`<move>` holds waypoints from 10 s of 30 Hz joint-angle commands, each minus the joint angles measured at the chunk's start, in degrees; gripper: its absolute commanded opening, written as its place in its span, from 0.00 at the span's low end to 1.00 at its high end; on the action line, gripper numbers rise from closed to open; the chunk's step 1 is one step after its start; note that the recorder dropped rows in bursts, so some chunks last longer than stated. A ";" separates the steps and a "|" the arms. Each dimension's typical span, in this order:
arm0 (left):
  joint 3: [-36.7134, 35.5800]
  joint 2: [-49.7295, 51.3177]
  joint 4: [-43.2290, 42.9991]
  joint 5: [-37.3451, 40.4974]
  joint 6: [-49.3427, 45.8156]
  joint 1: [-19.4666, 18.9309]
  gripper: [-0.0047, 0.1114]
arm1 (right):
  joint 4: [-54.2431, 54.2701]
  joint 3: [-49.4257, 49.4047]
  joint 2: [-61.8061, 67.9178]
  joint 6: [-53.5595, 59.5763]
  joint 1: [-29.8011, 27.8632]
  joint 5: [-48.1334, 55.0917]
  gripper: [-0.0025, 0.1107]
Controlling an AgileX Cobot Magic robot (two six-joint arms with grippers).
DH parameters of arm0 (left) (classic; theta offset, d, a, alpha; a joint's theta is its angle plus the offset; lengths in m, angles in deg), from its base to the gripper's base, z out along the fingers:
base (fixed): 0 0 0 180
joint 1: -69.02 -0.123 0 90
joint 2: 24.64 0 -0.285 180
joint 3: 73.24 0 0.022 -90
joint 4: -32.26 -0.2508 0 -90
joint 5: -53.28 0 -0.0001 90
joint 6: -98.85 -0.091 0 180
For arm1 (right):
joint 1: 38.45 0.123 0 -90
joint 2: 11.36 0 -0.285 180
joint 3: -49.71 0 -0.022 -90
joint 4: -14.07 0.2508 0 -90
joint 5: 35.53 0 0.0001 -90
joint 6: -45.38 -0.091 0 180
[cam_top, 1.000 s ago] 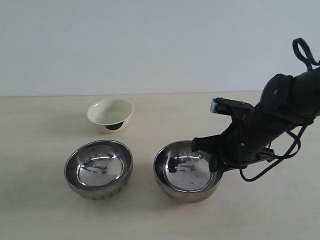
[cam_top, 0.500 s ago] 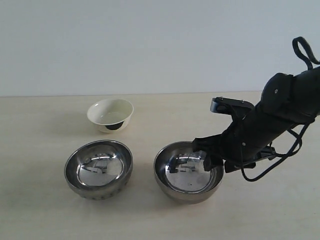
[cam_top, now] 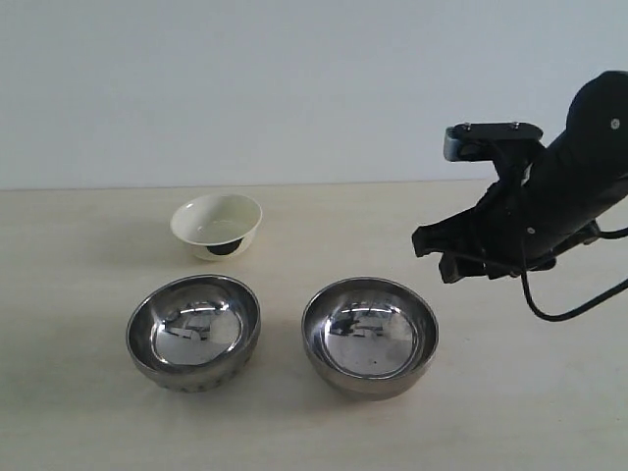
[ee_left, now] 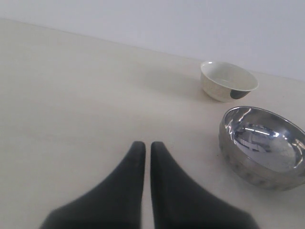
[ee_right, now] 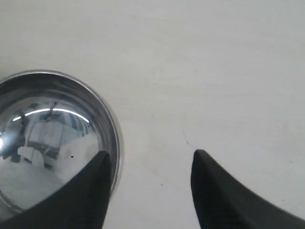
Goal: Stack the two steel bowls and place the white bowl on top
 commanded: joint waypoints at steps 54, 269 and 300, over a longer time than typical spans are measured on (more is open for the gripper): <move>-0.15 -0.19 0.22 0.00 -0.39 -0.11 0.07 | -17.21 -34.76 -57.97 -32.64 0.00 -11.97 0.02; -0.15 -0.19 0.22 0.00 -0.39 -0.11 0.07 | -8.45 -59.87 -93.18 -3.97 -4.06 -11.00 0.02; 1.66 -0.19 23.10 -32.09 19.53 -0.11 0.07 | -8.45 -59.87 -93.18 -4.26 -4.06 -10.91 0.02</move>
